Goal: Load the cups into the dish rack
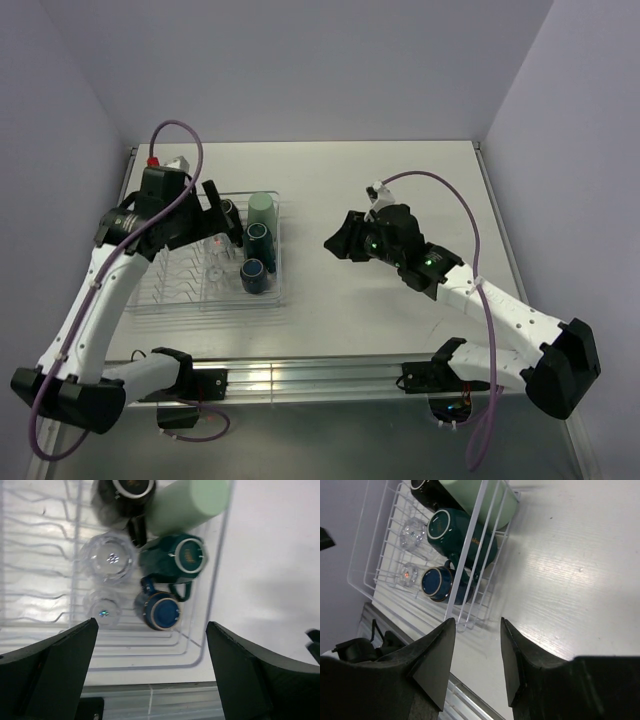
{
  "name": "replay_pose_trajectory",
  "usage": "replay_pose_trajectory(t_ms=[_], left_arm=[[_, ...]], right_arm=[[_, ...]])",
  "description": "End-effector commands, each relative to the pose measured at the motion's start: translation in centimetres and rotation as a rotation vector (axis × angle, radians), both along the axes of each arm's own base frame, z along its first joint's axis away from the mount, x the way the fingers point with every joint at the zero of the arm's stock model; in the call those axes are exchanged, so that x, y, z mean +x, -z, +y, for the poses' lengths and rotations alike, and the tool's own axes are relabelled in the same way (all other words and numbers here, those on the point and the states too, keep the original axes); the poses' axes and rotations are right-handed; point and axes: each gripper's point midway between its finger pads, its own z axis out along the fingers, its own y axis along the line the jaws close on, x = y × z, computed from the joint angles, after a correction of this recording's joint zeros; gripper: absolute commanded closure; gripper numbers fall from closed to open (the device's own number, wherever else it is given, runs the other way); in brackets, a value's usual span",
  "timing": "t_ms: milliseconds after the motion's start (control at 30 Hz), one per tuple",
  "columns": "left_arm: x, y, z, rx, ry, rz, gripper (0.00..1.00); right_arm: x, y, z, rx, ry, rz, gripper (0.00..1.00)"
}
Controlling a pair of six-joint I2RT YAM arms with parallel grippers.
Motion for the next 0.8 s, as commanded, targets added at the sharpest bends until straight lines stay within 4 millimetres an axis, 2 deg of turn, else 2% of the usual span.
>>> replay_pose_trajectory(t_ms=[0,67,167,200,267,300,367,400,467,500,600,767], left_arm=[[0.8,-4.4,-1.9,-0.117,0.073,-0.185,0.01],[1.0,-6.0,-2.3,-0.137,0.112,-0.273,0.01],[0.5,-7.7,-3.1,-0.178,0.169,-0.359,0.01],[0.4,-8.8,-3.5,-0.205,0.190,-0.420,0.01],[0.0,-9.8,-4.6,-0.264,0.242,-0.463,0.01],[-0.1,-10.6,-5.1,-0.290,0.263,-0.504,0.01],[-0.7,-11.2,-6.2,-0.326,0.323,-0.524,0.01],[-0.8,-11.4,-6.4,-0.324,0.339,-0.533,0.01],[-1.2,-11.7,-6.8,-0.312,0.367,-0.542,0.01],[-1.4,-12.0,-6.8,-0.296,0.380,-0.557,0.01],[-1.8,-12.2,-6.6,-0.269,0.395,-0.576,0.01],[-1.9,-11.8,-6.7,-0.260,0.419,-0.586,0.01]], right_arm=[[0.7,-4.3,-1.1,0.014,0.054,-0.104,0.50],[0.5,-5.0,-1.6,0.014,0.064,-0.116,0.49],[0.1,-6.6,-2.7,0.024,0.092,-0.157,0.42],[-0.1,-7.7,-3.4,0.033,0.117,-0.185,0.38],[-0.1,-8.1,-4.8,0.018,0.174,-0.198,0.32],[-0.4,-9.3,-5.6,0.028,0.197,-0.224,0.11],[-0.6,-9.6,-7.3,0.008,0.264,-0.234,0.03],[-1.1,-10.5,-8.3,0.022,0.288,-0.258,0.00],[-1.5,-10.6,-10.0,0.004,0.345,-0.272,0.00],[-2.1,-11.4,-10.9,0.021,0.363,-0.299,0.00],[-3.0,-12.4,-12.7,0.042,0.413,-0.335,0.00],[-3.9,-13.2,-13.8,0.059,0.428,-0.369,0.00]])
